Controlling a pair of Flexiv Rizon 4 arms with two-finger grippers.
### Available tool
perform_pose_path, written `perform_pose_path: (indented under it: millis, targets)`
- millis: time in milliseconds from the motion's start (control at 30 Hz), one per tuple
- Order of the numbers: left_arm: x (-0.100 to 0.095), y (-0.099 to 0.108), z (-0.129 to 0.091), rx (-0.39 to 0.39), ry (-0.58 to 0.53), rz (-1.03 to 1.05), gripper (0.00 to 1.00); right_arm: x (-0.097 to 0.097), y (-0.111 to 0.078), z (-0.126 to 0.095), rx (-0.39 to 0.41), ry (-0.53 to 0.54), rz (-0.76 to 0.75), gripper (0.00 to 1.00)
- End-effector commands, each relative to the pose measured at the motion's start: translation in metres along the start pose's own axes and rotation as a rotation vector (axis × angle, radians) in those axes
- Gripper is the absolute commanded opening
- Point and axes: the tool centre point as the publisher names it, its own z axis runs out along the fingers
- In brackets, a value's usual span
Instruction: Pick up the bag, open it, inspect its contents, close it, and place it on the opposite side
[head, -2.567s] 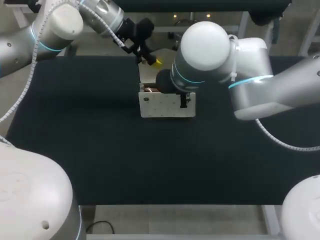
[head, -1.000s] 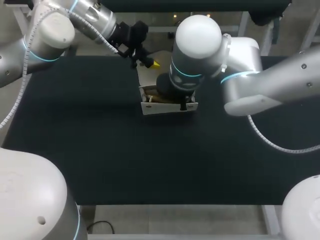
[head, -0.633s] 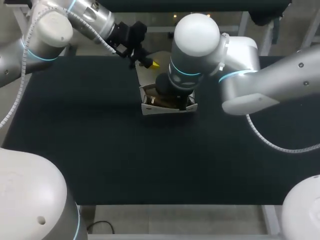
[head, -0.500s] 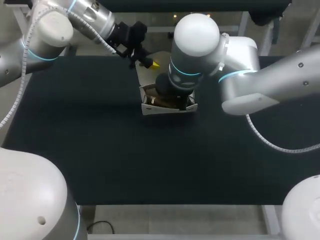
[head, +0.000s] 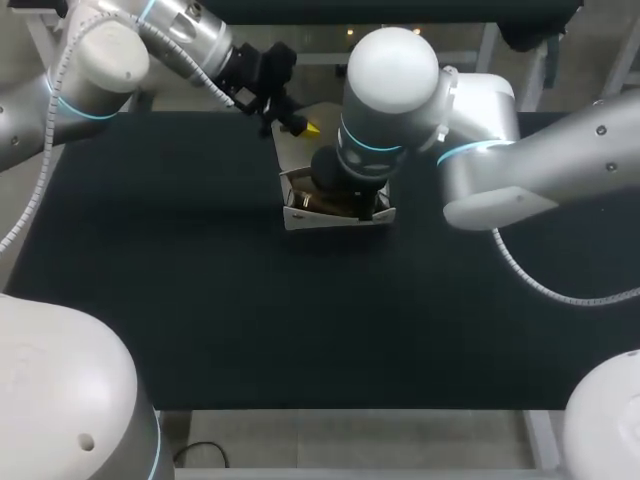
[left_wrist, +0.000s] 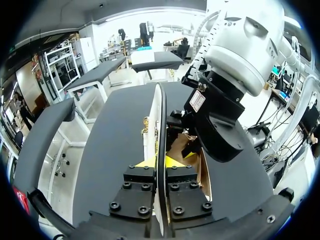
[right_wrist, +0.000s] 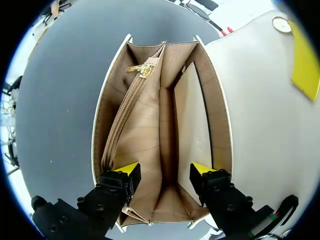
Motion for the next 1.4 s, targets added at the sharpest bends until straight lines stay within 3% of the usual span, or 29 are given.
perform_pose_path:
  millis: [33, 1067, 1167, 1300, 1400]
  targets:
    - [-0.002, -0.001, 0.002, -0.001, 0.001, 0.0, 0.0, 0.0, 0.002, 0.001, 0.002, -0.004, 0.0, 1.0]
    - [-0.001, 0.0, 0.007, -0.016, 0.003, -0.002, 0.0, -0.004, 0.003, -0.002, -0.003, -0.016, 0.001, 1.0]
    - [-0.002, 0.001, 0.008, -0.021, 0.003, -0.005, 0.0, -0.007, 0.004, -0.008, -0.006, -0.039, 0.003, 0.89]
    - [-0.002, 0.002, 0.009, -0.024, 0.003, -0.014, 0.0, -0.013, 0.005, -0.02, -0.01, -0.077, 0.003, 0.49]
    - [-0.001, 0.003, 0.007, -0.026, 0.0, -0.019, 0.0, -0.016, 0.005, -0.032, -0.013, -0.113, 0.005, 0.41]
